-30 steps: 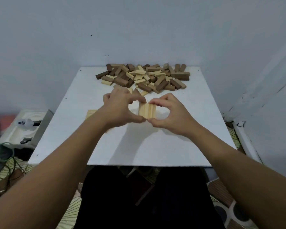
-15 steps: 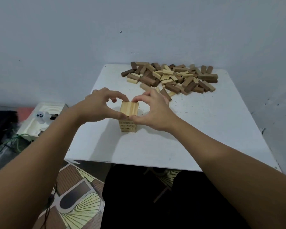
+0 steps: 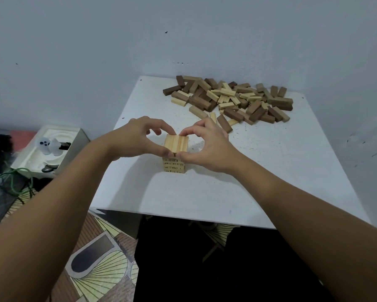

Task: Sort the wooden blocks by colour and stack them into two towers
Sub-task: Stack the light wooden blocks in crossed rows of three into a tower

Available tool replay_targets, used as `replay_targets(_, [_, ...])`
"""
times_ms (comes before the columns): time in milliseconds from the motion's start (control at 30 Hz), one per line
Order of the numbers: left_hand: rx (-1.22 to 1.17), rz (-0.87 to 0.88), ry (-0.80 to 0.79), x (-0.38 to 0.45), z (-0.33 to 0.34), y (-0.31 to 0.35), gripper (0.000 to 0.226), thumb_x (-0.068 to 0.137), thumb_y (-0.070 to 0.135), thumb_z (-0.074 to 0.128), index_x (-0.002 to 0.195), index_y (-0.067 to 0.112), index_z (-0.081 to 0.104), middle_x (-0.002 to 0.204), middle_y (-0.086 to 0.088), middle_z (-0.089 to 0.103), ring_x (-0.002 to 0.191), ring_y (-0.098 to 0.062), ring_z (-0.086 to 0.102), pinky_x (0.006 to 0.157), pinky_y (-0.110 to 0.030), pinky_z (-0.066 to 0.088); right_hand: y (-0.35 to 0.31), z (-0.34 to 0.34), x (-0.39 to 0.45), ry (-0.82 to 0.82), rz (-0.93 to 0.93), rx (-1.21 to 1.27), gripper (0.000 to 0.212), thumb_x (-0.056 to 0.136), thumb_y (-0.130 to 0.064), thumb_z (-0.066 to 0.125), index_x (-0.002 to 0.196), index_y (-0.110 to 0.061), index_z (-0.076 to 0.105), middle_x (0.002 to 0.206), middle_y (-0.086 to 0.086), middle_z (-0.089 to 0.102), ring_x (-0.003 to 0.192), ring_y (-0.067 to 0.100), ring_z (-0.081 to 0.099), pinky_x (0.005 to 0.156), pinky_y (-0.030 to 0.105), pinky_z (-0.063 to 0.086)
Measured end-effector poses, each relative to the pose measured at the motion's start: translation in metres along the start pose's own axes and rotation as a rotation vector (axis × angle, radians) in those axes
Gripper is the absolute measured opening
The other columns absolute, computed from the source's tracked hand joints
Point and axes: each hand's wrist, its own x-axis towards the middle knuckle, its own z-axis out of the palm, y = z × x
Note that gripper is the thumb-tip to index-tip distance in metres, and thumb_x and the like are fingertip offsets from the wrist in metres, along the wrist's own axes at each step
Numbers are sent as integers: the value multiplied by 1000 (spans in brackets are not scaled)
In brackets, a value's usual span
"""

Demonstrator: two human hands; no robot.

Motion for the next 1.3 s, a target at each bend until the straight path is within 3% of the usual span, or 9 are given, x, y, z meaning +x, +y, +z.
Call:
replay_targets(233, [-55, -4, -7, -5, 2, -3, 53, 69, 43, 94, 116, 51, 70, 123, 13, 54, 117, -8, 46, 88, -30, 42, -3, 2, -2, -19, 3, 15, 51, 76, -52, 84, 123, -44, 66, 123, -13, 41, 115, 0, 30, 119, 45, 23])
replay_targets(400, [-116, -22, -30, -12, 1, -6, 66, 68, 37, 94, 126, 53, 67, 126, 17, 56, 118, -7, 45, 92, -34, 41, 6, 3, -4, -61, 28, 54, 67, 64, -72, 79, 126, -53, 59, 124, -19, 42, 127, 14, 41, 111, 49, 39])
replay_targets(500, [-144, -25, -18, -17, -3, -12, 70, 66, 38, 94, 128, 54, 65, 128, 17, 57, 116, -7, 46, 89, -30, 40, 12, 0, -6, -81, 31, 76, 76, 62, -73, 78, 131, -53, 54, 127, -18, 42, 125, 12, 43, 107, 48, 44])
replay_targets(667, [-174, -37, 3, -19, -5, -18, 71, 62, 45, 91, 128, 52, 66, 129, 14, 58, 119, -14, 46, 95, -37, 39, 17, -1, -7, -82, 50, 87, 81, 56, -77, 75, 130, -51, 57, 125, -20, 41, 123, 9, 44, 107, 44, 45])
replay_targets(833, [-229, -25, -24, -16, 1, -15, 65, 62, 44, 91, 123, 52, 70, 128, 13, 60, 120, -12, 46, 96, -37, 43, 21, 0, -3, -86, 40, 87, 65, 63, -68, 82, 123, -53, 61, 122, -22, 40, 122, 7, 43, 108, 41, 43])
replay_targets(1067, [-231, -22, -21, -13, 4, -14, 62, 59, 47, 90, 119, 48, 73, 127, 12, 60, 121, -14, 46, 103, -46, 44, 22, -1, -1, -87, 29, 141, 56, 71, -54, 88, 122, -48, 65, 123, -20, 41, 120, 2, 44, 97, 27, 39])
replay_targets(1300, [-235, -25, -22, -11, 5, -15, 61, 62, 44, 90, 120, 44, 72, 127, 11, 59, 121, -14, 46, 100, -41, 45, 22, 0, -1, -111, 19, 157, 58, 73, -53, 87, 125, -49, 62, 126, -18, 41, 121, 4, 45, 99, 31, 42])
